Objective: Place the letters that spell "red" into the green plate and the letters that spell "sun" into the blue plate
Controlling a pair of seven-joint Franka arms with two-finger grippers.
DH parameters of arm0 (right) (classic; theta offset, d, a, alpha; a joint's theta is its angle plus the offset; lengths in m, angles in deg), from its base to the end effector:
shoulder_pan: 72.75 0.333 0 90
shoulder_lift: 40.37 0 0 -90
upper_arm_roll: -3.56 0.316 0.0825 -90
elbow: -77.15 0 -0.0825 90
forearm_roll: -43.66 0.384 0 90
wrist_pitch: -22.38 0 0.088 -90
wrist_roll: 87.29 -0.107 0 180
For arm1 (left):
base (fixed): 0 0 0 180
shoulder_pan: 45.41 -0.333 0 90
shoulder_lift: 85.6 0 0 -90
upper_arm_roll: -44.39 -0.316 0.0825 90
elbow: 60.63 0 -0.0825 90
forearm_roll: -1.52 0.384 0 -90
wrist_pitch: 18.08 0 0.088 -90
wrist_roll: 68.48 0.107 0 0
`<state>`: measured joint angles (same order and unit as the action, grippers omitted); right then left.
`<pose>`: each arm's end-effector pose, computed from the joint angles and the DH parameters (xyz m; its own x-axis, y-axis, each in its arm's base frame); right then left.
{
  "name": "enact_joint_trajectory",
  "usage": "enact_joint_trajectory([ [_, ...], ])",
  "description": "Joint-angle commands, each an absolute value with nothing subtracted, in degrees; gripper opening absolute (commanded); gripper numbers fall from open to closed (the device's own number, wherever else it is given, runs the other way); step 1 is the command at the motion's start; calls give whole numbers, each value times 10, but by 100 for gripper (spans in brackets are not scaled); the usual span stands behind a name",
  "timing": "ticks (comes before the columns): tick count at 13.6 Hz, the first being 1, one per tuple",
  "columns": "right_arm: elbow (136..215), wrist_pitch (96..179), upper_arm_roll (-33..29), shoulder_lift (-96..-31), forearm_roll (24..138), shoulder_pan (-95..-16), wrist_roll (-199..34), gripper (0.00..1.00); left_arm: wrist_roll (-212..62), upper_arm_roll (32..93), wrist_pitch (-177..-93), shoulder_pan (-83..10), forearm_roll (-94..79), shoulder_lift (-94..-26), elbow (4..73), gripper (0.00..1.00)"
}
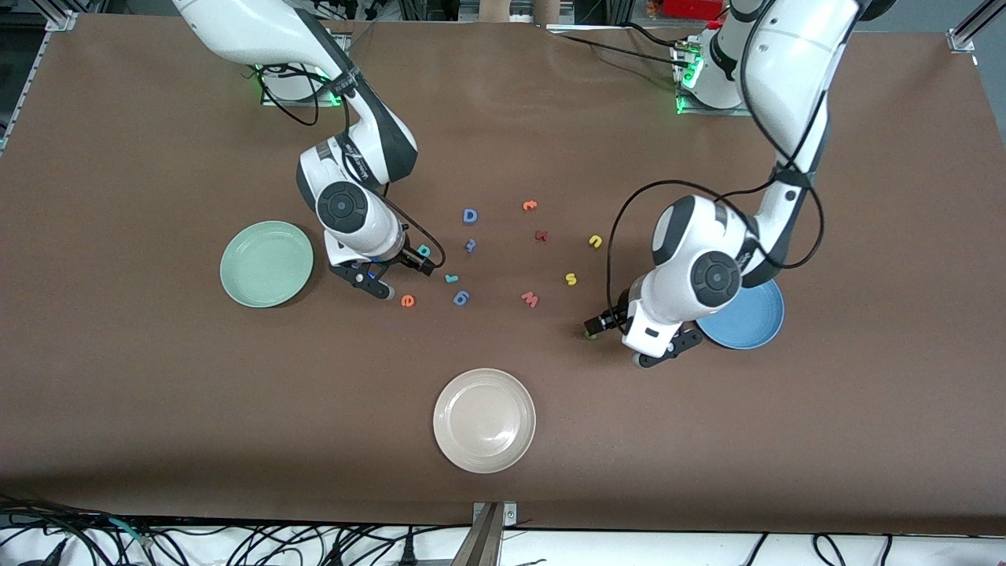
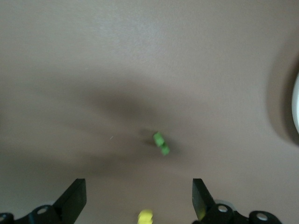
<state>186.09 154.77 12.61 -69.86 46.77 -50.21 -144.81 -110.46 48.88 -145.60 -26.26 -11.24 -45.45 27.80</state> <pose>0.5304 0.3227 0.2230 0.8630 -0.4821 -0.1510 -0.4841 -0.8746 0.0261 0.6465 -0.2815 0.2399 0.8809 0.4399 -0.1748 0.4646 -0.8742 0.1412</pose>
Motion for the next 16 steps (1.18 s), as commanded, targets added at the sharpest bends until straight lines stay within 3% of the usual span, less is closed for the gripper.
enact_joint_trajectory([
  [1, 1876, 1602, 138, -725, 482, -504, -1452, 99, -1163, 479, -1482, -242, -78, -409, 232, 100],
  [5, 1877, 1615, 144, -741, 489, -505, -1451, 98, -1197, 479, -1489, -232, -37, -374, 208, 100],
  [8, 1880, 1596, 145, -734, 497, -505, -1452, 92, -1199, 479, -1510, -225, -25, -361, 208, 99],
  [9, 1881, 1589, 152, -732, 497, -505, -1455, 88, -1200, 479, -1511, -223, -26, -359, 208, 94],
  [10, 1881, 1583, 153, -732, 497, -505, -1462, 82, -1201, 479, -1511, -223, -26, -359, 208, 78],
  [11, 1881, 1576, 154, -732, 497, -505, -1464, 73, -1200, 479, -1511, -224, -26, -359, 208, 56],
  [12, 1881, 1569, 154, -732, 497, -505, -1464, 67, -1198, 479, -1511, -224, -25, -359, 208, 43],
  [14, 1881, 1565, 154, -731, 497, -505, -1463, 66, -1199, 479, -1511, -223, -24, -359, 208, 10],
  [15, 1881, 1565, 153, -731, 497, -506, -1463, 66, -1199, 478, -1511, -223, -24, -359, 208, 1],
  [16, 1881, 1565, 154, -731, 497, -506, -1464, 65, -1199, 478, -1511, -223, -24, -359, 208, 0],
])
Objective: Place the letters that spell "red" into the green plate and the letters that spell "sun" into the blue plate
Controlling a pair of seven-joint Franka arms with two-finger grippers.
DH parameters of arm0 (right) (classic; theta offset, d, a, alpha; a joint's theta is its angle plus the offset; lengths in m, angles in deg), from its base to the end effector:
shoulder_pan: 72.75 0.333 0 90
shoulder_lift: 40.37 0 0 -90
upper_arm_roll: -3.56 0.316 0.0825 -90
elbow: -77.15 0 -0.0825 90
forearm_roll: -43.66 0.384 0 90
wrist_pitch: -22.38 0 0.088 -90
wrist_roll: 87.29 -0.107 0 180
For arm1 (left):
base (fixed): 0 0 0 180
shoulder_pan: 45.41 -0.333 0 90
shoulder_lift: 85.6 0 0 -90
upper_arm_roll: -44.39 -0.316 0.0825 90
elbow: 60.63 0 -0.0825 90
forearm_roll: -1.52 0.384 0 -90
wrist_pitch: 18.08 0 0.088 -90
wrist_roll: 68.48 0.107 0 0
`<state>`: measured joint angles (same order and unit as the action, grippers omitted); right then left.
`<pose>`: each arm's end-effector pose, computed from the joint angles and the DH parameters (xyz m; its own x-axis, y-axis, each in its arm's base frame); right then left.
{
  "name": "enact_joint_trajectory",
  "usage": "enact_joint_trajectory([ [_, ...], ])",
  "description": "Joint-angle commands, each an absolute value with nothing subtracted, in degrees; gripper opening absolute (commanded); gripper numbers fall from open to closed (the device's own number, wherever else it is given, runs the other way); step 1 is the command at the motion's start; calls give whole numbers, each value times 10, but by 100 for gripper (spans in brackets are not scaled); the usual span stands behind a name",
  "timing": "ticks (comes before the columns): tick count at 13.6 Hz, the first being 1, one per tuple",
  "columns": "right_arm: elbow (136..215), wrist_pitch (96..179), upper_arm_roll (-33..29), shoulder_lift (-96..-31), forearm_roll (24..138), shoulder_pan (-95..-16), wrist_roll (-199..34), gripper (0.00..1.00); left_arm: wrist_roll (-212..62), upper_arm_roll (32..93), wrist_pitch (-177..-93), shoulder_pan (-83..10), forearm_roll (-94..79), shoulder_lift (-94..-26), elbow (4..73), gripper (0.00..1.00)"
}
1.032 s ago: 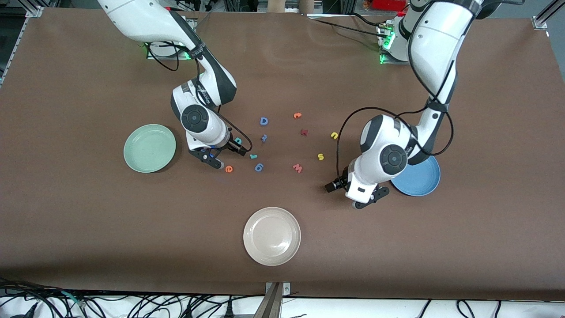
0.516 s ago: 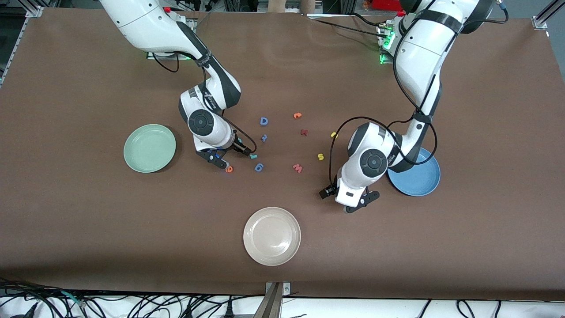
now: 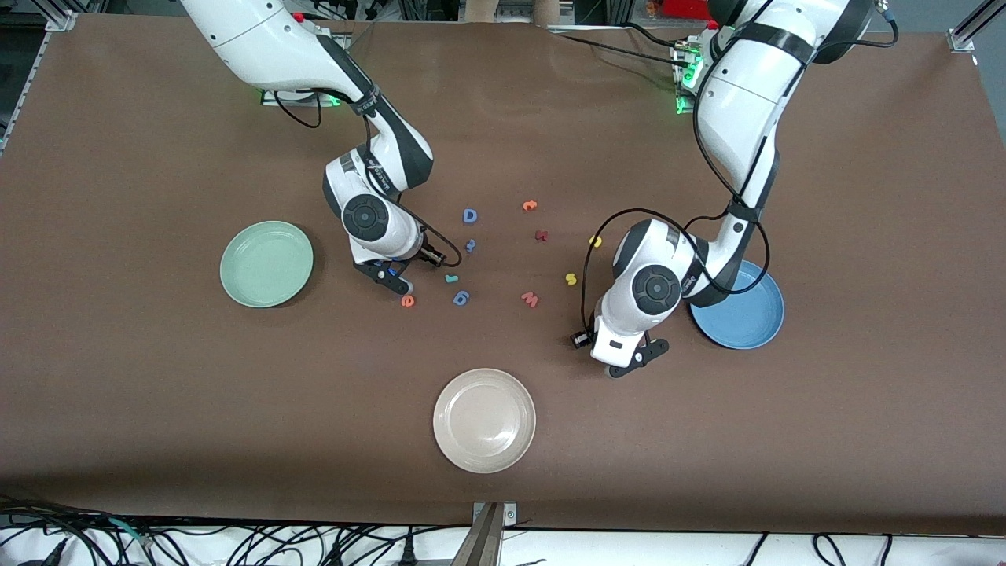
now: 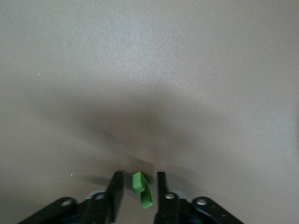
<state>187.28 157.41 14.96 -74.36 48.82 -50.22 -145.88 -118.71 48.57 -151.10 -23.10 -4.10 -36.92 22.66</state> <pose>0.5059 0.3387 0.1733 0.8417 -0.4927 -0.2209 -0.4950 -0.8675 0.0487 0.6503 -0.3155 0.1802 0.8732 0.4791 -0.0892 0.4862 -0.8690 0.0918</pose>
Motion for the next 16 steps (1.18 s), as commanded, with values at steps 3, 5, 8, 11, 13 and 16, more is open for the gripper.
enact_joint_trajectory([
  [3, 1881, 1565, 153, -731, 497, -507, -1464, 57, -1195, 478, -1511, -227, -24, -362, 208, 0],
  [5, 1881, 1566, 153, -732, 497, -507, -1464, 57, -1189, 472, -1501, -240, -24, -373, 208, 0],
  [8, 1881, 1569, 153, -736, 497, -510, -1464, 46, -1137, 458, -1411, -268, -23, -391, 199, 0],
  [11, 1881, 1566, 152, -735, 497, -512, -1464, 12, -1054, 458, -1293, -324, -23, -407, 174, 0],
  [13, 1881, 1565, 152, -733, 497, -512, -1464, 4, -994, 458, -1237, -355, -23, -426, 169, 0],
  [16, 1869, 1508, 140, -705, 497, -517, -1454, 4, -950, 457, -1182, -372, -15, -430, 176, 0],
])
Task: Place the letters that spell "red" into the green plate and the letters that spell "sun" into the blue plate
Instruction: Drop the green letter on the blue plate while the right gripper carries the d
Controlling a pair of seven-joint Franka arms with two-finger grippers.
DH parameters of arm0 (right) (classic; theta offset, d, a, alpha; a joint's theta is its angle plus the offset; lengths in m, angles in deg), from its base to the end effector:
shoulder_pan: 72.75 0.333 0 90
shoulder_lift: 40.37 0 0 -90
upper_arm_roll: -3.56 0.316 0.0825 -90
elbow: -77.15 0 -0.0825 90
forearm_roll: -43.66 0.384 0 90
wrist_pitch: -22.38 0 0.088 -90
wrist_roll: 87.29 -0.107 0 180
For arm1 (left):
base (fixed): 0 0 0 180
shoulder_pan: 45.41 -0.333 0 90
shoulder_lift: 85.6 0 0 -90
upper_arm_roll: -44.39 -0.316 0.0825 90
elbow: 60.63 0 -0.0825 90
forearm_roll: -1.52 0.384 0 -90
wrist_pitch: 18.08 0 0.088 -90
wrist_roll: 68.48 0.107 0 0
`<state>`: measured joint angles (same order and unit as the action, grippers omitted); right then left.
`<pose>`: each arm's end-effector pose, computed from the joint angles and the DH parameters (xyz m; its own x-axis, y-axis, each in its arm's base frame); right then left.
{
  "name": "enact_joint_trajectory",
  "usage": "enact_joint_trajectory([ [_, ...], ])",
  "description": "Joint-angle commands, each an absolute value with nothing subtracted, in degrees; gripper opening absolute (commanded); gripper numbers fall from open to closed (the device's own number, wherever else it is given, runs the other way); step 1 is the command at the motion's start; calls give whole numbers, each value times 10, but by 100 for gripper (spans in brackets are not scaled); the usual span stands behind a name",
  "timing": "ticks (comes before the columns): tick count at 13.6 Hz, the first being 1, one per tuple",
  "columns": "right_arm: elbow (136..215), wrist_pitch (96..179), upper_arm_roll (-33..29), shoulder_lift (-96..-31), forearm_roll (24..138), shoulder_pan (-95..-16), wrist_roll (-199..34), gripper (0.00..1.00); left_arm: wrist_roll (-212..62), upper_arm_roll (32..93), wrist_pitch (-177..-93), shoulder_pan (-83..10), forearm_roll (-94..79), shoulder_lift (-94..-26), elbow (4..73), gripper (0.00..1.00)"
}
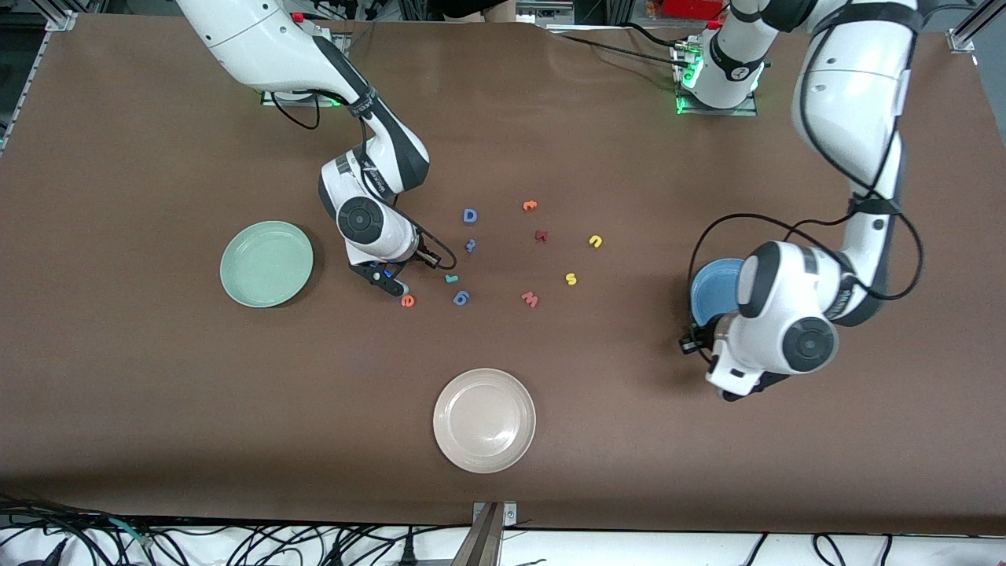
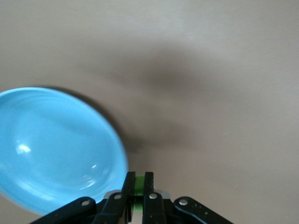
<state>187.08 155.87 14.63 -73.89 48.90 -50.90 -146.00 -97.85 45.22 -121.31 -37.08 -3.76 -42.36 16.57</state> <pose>0.5110 0.3297 0.1773 0.8310 -0.5082 -0.2263 -0.5080 -0.8590 0.0637 0.6922 -0.1174 0.2554 0.8776 0.3720 -0.3025 0.3694 -0.9268 -0.0678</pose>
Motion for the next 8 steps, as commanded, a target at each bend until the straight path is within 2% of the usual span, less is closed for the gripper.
enact_joint_trajectory([
  [1, 1854, 1457, 132, -687, 496, -522, -1450, 4, -935, 458, -1170, -377, 19, -426, 178, 0],
  [4, 1799, 1296, 126, -646, 497, -570, -1379, 4, -904, 458, -1154, -386, 78, -411, 187, 0],
  [5, 1795, 1266, 125, -635, 497, -590, -1348, 4, -895, 458, -1153, -391, 84, -410, 192, 8],
  [6, 1796, 1247, 116, -622, 497, -603, -1315, 4, -861, 458, -1153, -391, 96, -410, 193, 94],
  [7, 1802, 1231, 90, -610, 497, -605, -1279, 4, -852, 458, -1152, -384, 98, -412, 193, 100],
  [8, 1805, 1219, 61, -609, 496, -605, -1235, 4, -852, 460, -1145, -383, 98, -416, 193, 100],
])
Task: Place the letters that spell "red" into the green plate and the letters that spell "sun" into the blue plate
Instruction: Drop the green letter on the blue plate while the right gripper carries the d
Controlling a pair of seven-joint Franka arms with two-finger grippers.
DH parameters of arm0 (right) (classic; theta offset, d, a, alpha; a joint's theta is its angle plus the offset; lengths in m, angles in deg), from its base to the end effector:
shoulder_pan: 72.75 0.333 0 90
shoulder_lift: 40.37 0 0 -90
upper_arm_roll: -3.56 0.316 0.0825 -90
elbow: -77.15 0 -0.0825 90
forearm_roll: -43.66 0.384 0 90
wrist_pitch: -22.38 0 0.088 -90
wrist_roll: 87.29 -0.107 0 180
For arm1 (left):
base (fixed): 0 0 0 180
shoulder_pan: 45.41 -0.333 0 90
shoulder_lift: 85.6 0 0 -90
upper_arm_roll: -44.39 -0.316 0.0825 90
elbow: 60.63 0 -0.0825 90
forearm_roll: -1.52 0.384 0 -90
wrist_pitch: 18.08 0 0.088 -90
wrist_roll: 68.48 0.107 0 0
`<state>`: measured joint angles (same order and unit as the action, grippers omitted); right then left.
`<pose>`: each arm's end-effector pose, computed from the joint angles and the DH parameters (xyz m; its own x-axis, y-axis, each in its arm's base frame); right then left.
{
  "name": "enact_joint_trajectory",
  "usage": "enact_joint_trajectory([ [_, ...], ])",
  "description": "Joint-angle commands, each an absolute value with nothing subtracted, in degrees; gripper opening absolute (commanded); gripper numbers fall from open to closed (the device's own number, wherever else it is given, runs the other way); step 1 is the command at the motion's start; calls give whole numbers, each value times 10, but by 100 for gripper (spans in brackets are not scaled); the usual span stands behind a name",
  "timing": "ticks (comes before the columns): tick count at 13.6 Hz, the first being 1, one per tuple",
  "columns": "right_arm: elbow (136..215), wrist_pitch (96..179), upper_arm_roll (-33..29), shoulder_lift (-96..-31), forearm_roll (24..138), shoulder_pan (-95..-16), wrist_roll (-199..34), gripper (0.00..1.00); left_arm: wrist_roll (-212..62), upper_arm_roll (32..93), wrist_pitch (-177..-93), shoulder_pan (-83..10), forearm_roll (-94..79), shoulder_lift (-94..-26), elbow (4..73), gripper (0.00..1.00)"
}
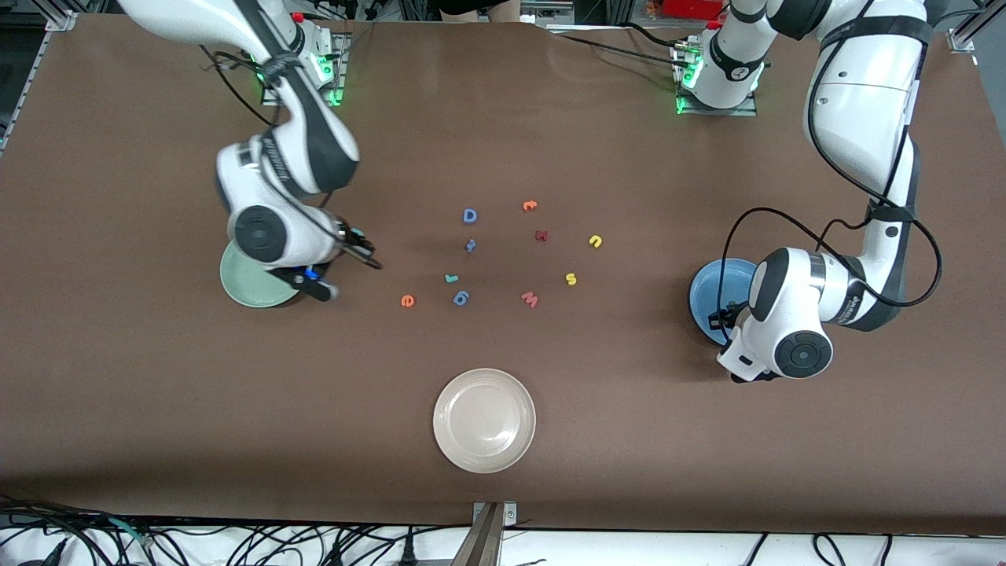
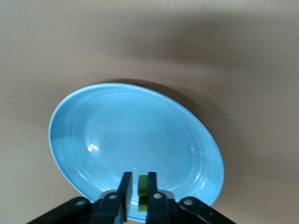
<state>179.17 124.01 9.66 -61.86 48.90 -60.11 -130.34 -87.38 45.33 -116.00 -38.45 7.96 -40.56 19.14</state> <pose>0.5672 0.1966 0.3233 0.8251 -0.4432 -0.3503 -0.4094 -0.8964 0.1699 0.6700 -0.0805 0.2116 0.8966 0.1853 -0.4022 0.1004 -0.9697 -0.2229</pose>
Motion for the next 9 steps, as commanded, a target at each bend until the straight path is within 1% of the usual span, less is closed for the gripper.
enact_joint_trajectory([
  [1, 1808, 1215, 32, -609, 496, -604, -1189, 4, -853, 462, -1136, -383, 97, -417, 191, 100],
  [3, 1830, 1229, -20, -613, 495, -604, -1105, 4, -854, 469, -1133, -382, 88, -421, 189, 100],
  [5, 1872, 1283, -49, -621, 495, -605, -1061, 4, -874, 485, -1134, -383, 61, -424, 188, 100],
  [7, 1932, 1362, -57, -623, 495, -605, -1044, 4, -923, 495, -1143, -377, 17, -426, 185, 100],
  [9, 1976, 1424, -57, -632, 495, -607, -1036, 5, -933, 518, -1177, -378, -17, -445, 193, 100],
])
